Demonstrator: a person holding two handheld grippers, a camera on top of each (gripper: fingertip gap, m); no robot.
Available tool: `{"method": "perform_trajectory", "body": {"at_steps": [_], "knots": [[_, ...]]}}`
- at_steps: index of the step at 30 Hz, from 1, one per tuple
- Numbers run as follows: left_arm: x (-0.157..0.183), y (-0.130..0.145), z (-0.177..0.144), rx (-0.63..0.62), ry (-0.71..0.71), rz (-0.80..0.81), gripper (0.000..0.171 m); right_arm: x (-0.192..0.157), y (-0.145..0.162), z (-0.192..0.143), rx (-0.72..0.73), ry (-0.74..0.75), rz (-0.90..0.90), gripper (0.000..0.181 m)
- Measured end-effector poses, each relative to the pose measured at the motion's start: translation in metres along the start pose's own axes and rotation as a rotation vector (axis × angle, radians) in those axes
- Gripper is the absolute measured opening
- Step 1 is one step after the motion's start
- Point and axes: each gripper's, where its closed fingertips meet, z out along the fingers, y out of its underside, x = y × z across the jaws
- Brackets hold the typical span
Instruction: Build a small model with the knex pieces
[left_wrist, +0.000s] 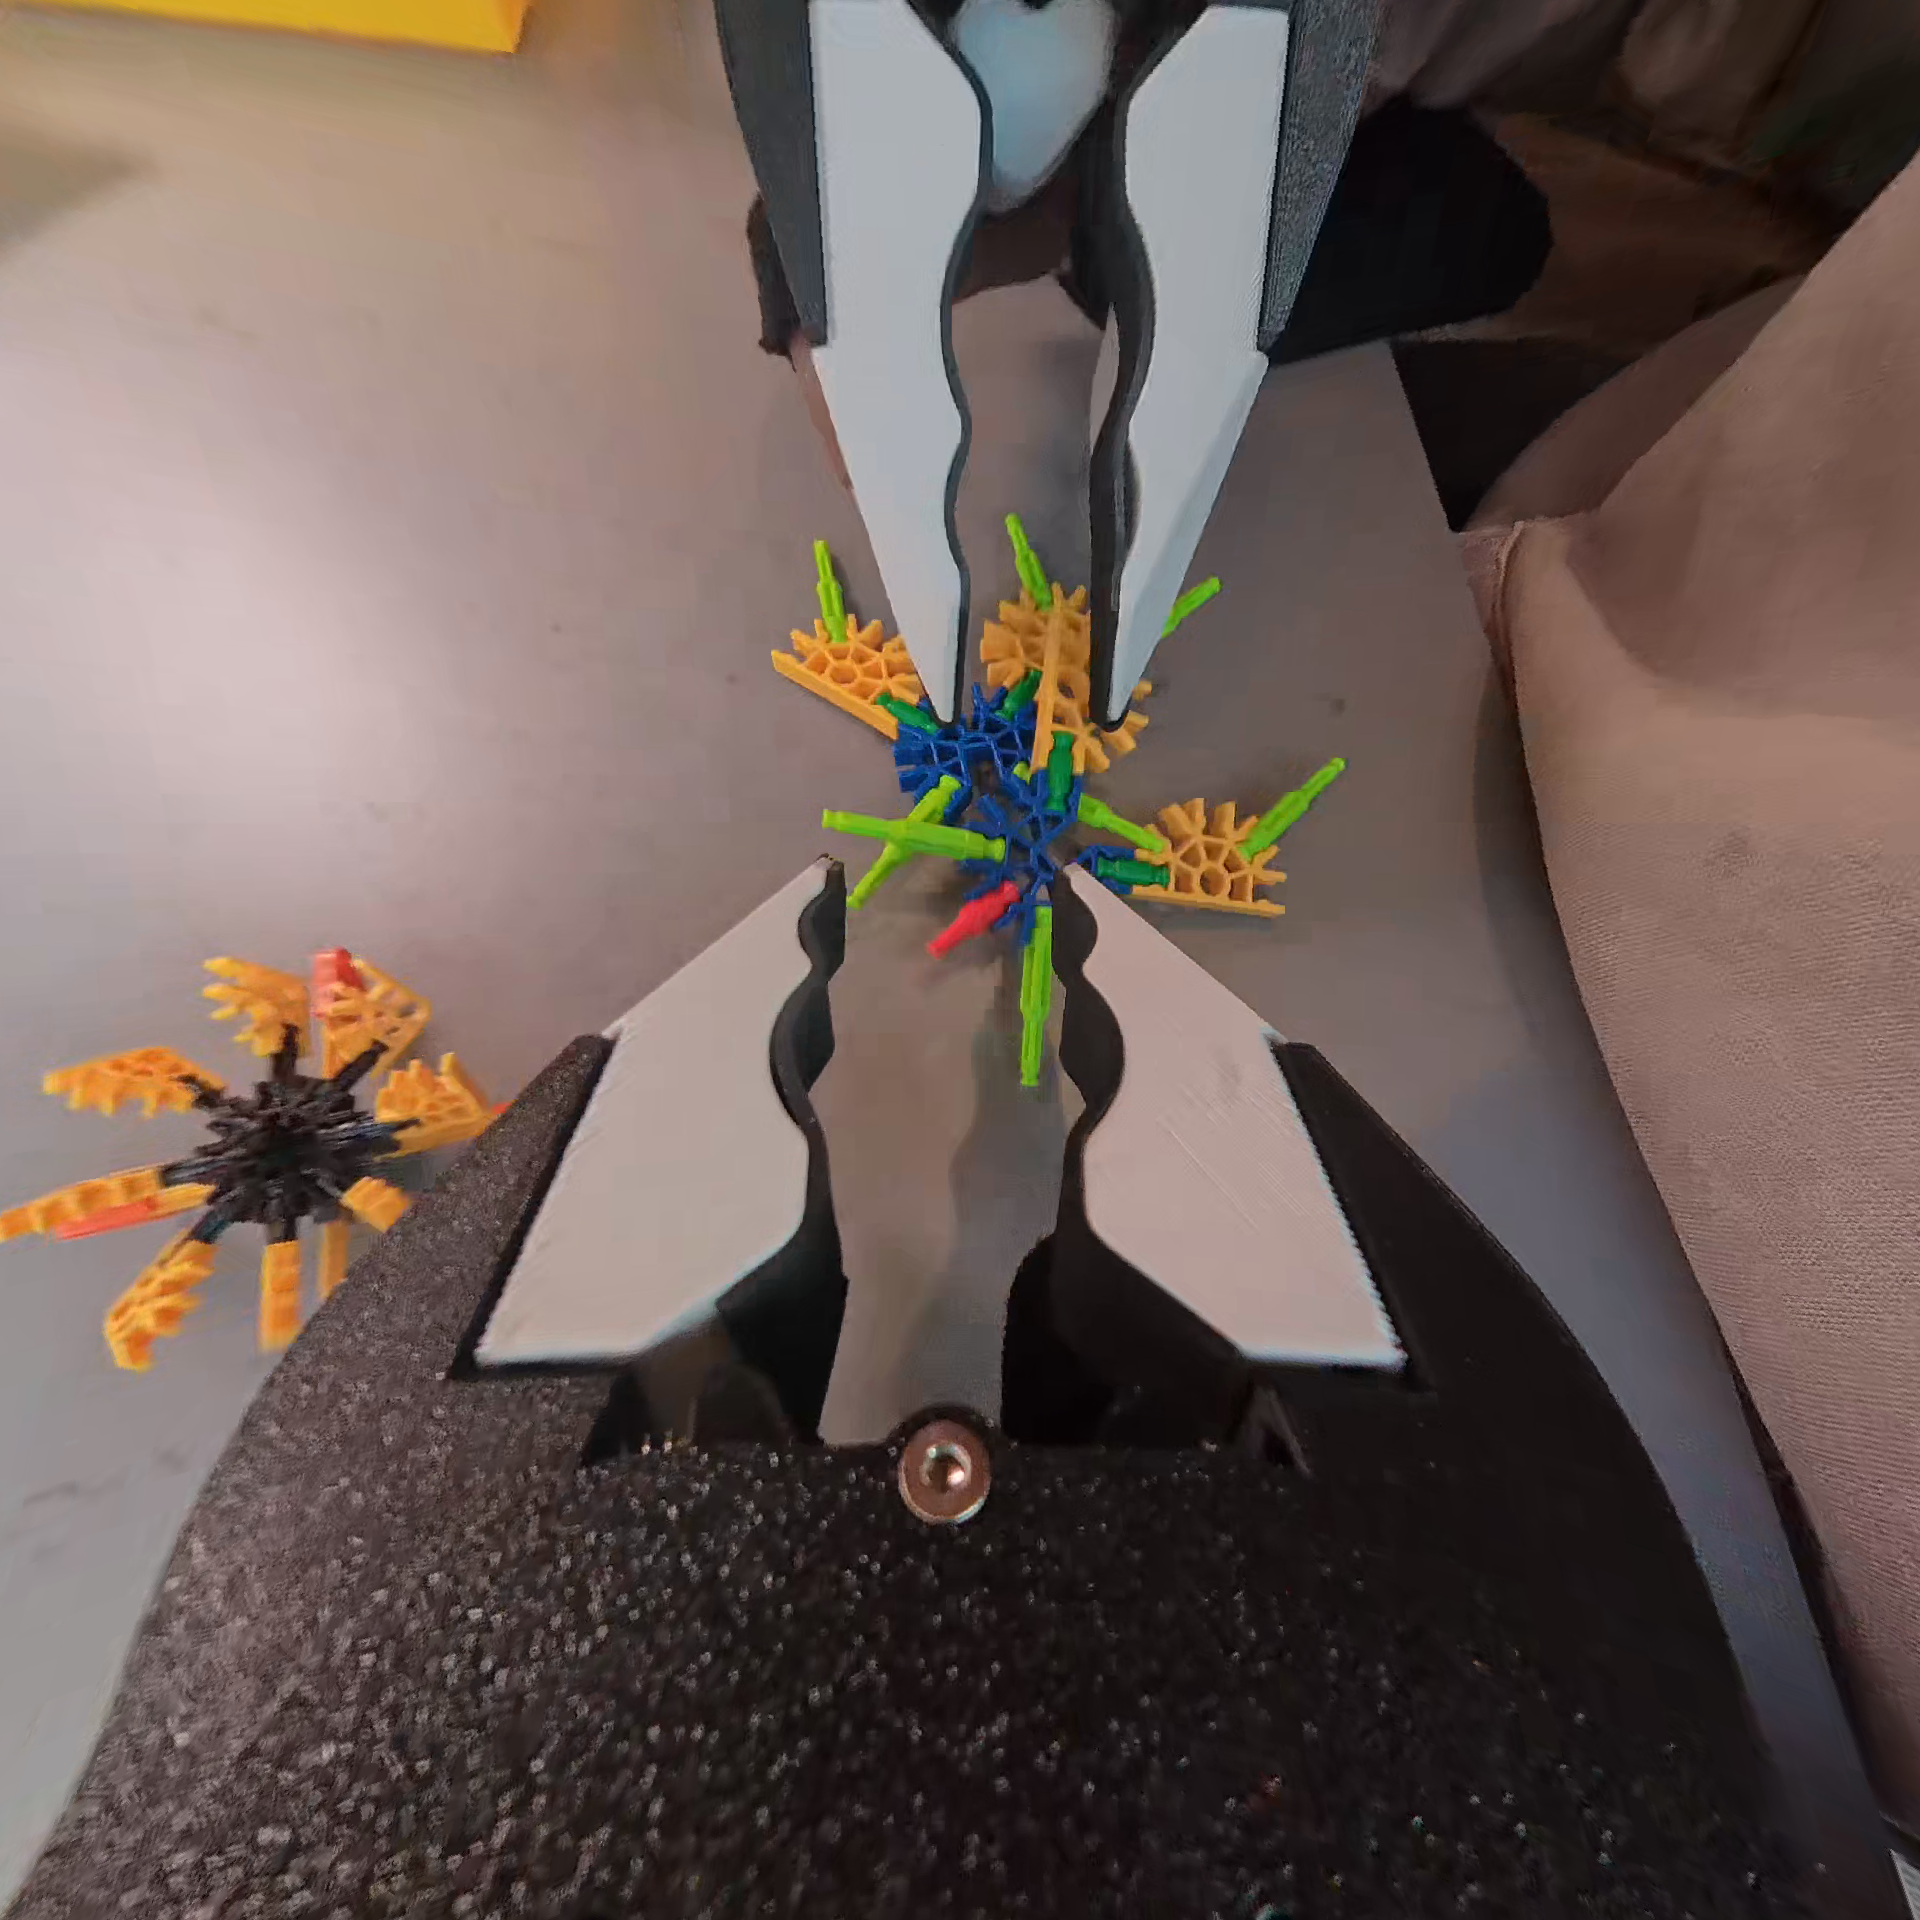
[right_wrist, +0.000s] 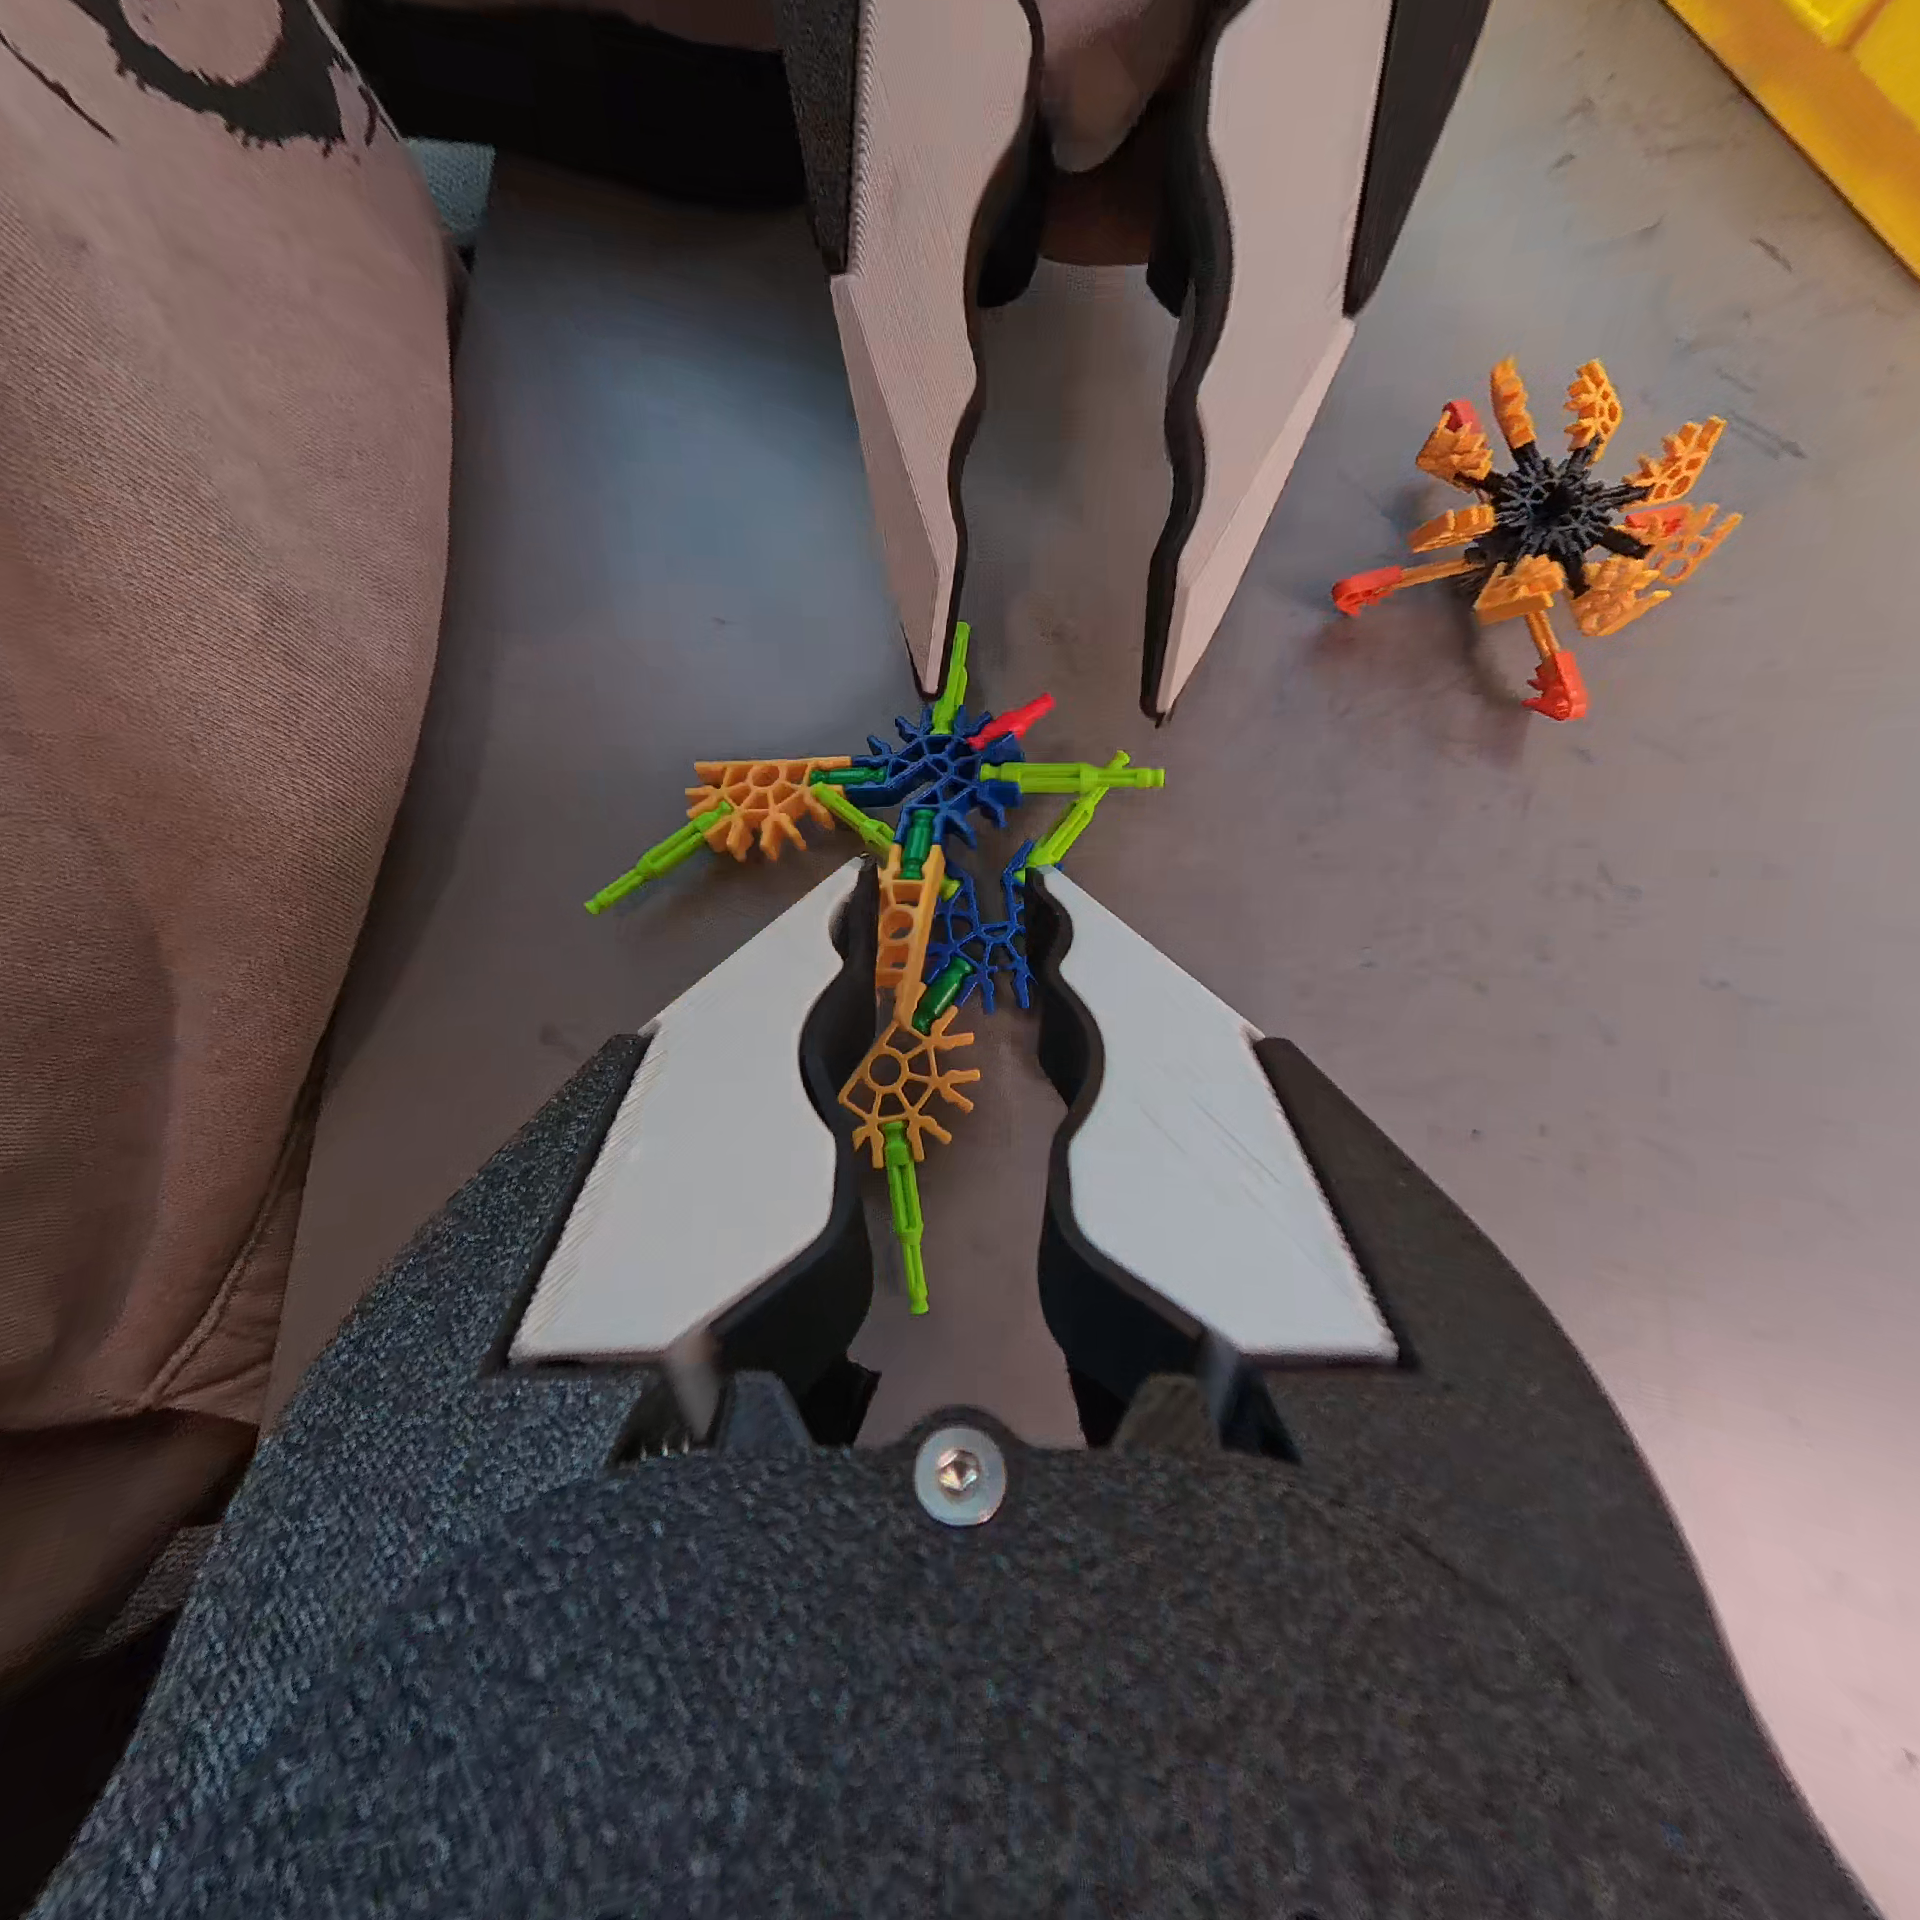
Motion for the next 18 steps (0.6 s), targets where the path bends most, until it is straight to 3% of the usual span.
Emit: {"method": "perform_trajectory", "body": {"at_steps": [3,6,11,18], "knots": [[0.012,0.01,0.011,-0.061,0.051,0.021,0.04,-0.005,0.002,0.005,-0.005,0.018,-0.023,0.026],[0.008,0.005,0.005,-0.04,0.024,0.026,0.037,-0.006,-0.001,0.001,0.02,0.014,-0.01,0.031],[0.009,0.01,-0.004,-0.06,0.085,-0.066,0.035,-0.008,0.004,-0.02,0.012,-0.019,0.025,0.07],[0.02,0.016,0.004,-0.093,0.182,-0.143,0.034,-0.004,0.027,-0.014,-0.147,-0.1,-0.061,0.094]]}}
